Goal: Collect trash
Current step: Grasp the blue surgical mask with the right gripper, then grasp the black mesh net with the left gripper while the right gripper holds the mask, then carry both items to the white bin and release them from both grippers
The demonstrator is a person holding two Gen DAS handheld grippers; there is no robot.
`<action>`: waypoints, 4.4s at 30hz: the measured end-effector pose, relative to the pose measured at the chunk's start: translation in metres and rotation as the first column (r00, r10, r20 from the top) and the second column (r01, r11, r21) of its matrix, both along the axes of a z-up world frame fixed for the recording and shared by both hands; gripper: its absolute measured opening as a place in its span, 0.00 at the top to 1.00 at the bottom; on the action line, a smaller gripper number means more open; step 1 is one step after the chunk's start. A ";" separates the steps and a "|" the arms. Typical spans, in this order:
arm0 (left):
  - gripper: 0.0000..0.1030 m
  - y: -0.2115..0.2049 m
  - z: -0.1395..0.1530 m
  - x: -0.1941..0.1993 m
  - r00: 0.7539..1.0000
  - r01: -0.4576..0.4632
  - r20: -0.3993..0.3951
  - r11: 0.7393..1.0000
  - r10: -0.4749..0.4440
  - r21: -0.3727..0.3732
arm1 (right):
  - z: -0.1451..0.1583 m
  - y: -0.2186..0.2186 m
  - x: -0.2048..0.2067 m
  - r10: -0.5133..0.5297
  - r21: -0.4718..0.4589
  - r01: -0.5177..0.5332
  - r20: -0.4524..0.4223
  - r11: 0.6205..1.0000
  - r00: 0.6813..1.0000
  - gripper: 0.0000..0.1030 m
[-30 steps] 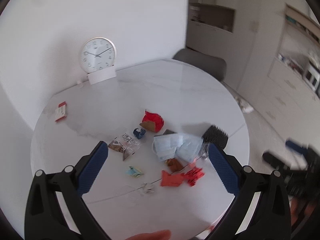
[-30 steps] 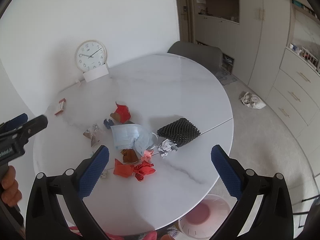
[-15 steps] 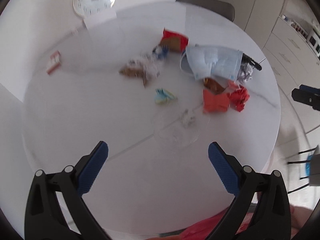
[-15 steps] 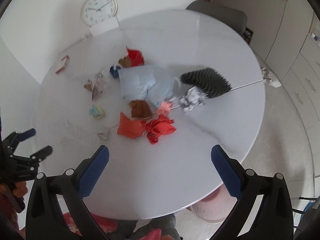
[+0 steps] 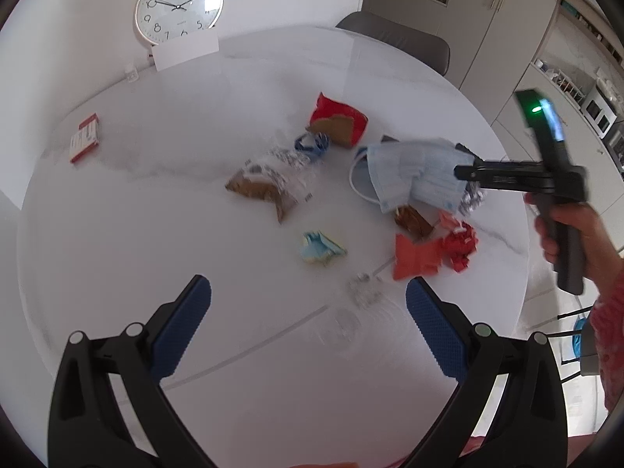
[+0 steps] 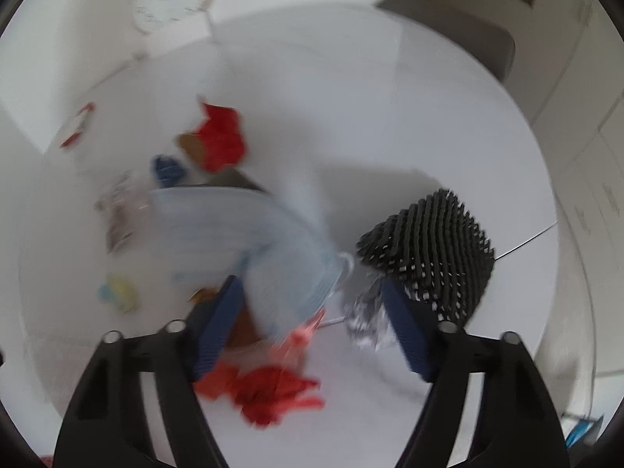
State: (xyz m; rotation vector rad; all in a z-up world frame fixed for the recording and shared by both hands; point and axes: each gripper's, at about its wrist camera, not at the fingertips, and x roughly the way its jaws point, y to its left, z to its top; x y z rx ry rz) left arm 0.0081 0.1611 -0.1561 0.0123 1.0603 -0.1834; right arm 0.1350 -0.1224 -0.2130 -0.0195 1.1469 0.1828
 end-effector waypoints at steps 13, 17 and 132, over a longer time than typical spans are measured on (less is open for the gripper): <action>0.07 -0.005 0.010 0.054 0.992 0.125 0.025 0.992 -0.125 0.001 | 0.026 -0.026 -0.018 -0.142 0.314 0.129 0.018 0.941 0.990 0.97; 0.07 -0.033 0.018 0.066 0.977 0.210 0.045 0.978 -0.209 -0.012 | 0.067 -0.049 -0.037 -0.219 0.439 0.160 0.087 0.884 0.972 0.97; 0.75 -0.499 -0.129 -0.055 0.617 0.426 -0.459 0.762 -0.639 -0.488 | -0.062 -0.290 -0.309 -0.566 0.503 0.503 -0.033 0.703 0.824 0.56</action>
